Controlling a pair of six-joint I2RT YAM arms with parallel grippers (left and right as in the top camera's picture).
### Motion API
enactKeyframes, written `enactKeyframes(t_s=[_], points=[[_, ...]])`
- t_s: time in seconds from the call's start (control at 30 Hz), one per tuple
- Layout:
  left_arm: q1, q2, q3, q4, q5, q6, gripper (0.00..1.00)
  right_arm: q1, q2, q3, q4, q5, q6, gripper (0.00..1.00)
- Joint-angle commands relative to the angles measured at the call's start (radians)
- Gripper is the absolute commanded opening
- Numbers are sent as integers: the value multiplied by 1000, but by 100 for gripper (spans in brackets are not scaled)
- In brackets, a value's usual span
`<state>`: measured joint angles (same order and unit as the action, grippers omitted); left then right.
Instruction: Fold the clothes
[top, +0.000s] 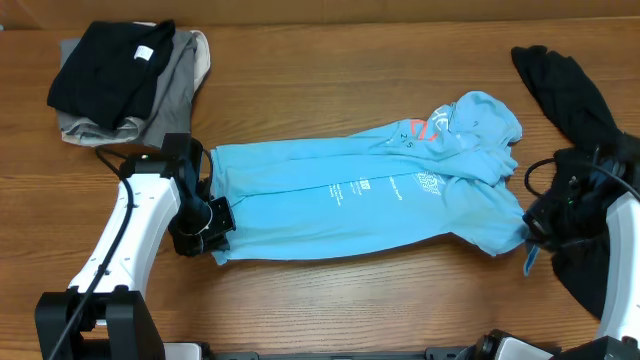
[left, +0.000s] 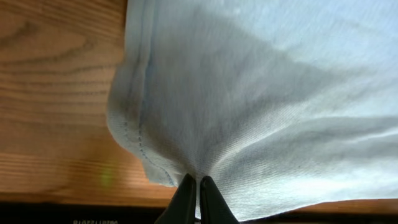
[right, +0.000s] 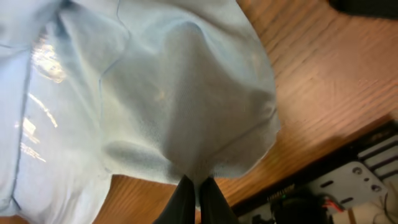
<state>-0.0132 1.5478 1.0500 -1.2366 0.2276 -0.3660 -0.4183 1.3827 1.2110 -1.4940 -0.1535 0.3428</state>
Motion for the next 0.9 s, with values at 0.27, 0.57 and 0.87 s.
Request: enactKeyframes(t_s=[0.27, 0.57, 0.87], points=[[1, 0, 15, 61, -60, 18, 4, 74, -14, 172, 240, 14, -90, 4], [0, 0, 15, 243, -84, 19, 4, 231, 119, 172, 462, 31, -87, 4], [0, 1, 15, 433, -158, 22, 4, 256, 335, 172, 600, 29, -85, 4]])
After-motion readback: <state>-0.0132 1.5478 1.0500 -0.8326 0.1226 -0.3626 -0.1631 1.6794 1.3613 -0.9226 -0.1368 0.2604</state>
